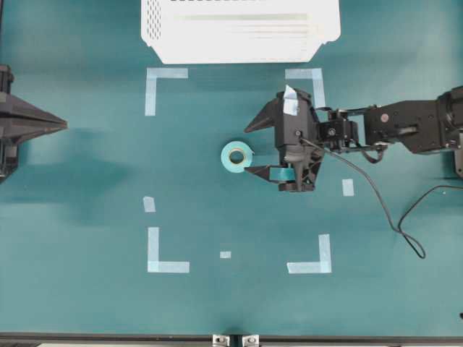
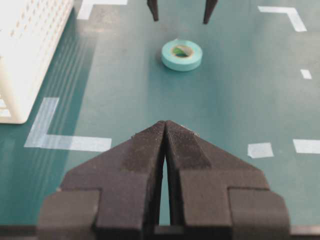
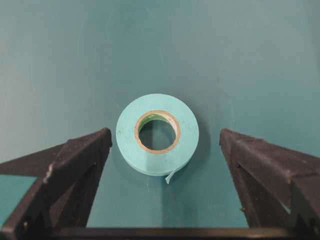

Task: Put the tape in the middle into the white basket.
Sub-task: 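Lower the open right gripper around the teal tape roll, then close the right gripper on the tape roll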

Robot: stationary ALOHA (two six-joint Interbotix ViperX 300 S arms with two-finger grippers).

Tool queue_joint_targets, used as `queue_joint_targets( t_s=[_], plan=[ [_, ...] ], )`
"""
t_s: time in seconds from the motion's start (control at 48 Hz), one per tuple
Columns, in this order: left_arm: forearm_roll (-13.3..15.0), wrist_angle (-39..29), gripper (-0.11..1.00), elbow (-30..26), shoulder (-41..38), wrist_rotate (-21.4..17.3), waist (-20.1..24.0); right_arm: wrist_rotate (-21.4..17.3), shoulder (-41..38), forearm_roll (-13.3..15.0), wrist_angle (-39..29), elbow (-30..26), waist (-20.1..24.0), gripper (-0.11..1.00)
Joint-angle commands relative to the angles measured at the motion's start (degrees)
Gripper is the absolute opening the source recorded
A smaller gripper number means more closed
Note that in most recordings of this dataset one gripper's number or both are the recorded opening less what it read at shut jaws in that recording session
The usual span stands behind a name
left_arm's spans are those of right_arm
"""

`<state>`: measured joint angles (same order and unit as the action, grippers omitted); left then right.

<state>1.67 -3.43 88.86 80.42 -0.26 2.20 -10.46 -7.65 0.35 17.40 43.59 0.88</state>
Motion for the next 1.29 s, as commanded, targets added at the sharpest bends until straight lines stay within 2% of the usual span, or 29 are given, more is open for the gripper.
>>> queue_joint_targets(
  t_s=[0.0,1.271],
  plan=[
    [0.0,0.5,-0.1,-0.7,-0.4,0.0,0.3,-0.1,0.2,-0.1,0.5,-1.4,-0.2,1.0],
    [-0.1,0.5,-0.1,-0.7,-0.4,0.3,2.3,-0.3,-6.9,-0.3,0.5,-4.7,-0.1,1.0]
  ],
)
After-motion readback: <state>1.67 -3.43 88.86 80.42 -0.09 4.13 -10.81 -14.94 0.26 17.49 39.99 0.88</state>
